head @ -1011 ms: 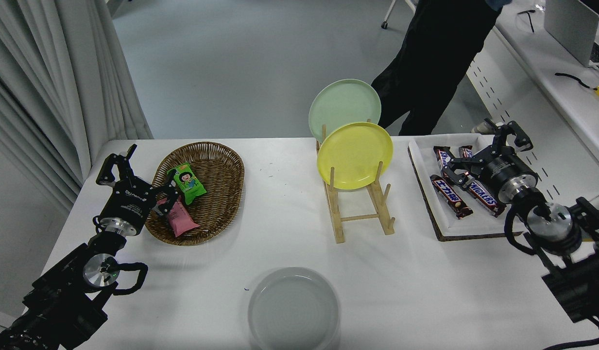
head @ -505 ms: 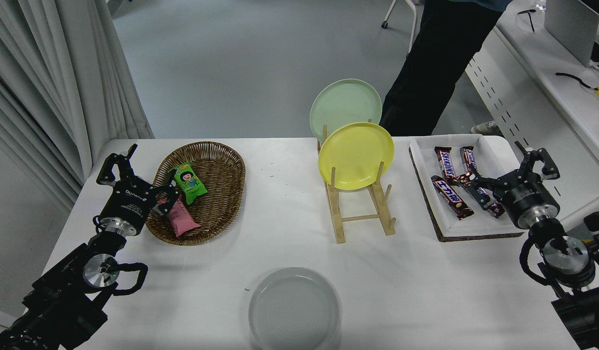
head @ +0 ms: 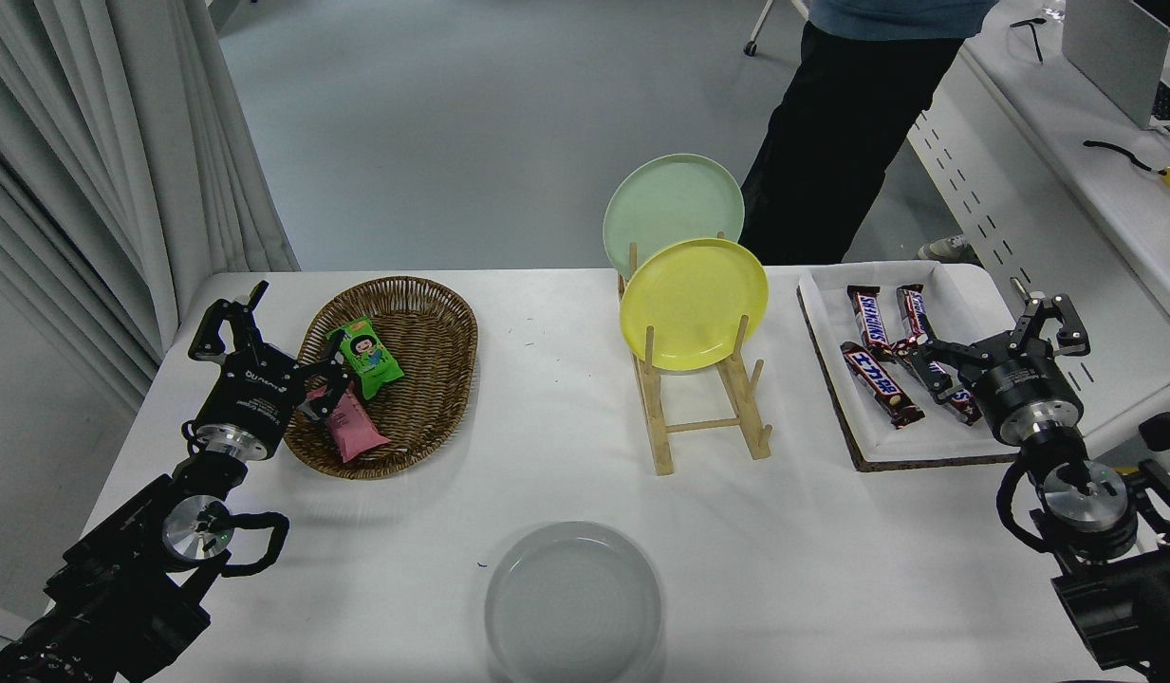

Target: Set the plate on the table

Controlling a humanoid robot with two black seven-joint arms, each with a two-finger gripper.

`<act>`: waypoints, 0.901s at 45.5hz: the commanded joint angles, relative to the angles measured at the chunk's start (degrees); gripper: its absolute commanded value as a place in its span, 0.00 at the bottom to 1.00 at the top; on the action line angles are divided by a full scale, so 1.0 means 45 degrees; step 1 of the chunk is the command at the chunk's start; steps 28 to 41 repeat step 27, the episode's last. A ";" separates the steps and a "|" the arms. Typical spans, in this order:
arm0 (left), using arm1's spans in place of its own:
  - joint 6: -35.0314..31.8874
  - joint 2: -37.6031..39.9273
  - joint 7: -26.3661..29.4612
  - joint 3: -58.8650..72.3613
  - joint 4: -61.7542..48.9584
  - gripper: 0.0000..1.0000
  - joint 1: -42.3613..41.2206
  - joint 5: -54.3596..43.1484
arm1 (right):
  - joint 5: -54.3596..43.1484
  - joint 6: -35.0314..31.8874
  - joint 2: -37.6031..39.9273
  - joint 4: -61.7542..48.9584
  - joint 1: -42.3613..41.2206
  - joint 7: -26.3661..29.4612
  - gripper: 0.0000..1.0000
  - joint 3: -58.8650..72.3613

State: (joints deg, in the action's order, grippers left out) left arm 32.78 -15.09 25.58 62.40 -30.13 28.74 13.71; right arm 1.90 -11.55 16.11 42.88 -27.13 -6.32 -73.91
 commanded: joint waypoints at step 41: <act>0.0000 -0.0005 0.0000 0.0000 -0.0004 1.00 0.0000 0.0000 | -0.0072 -0.0031 0.0014 -0.0057 -0.0240 -0.0021 1.00 -0.0040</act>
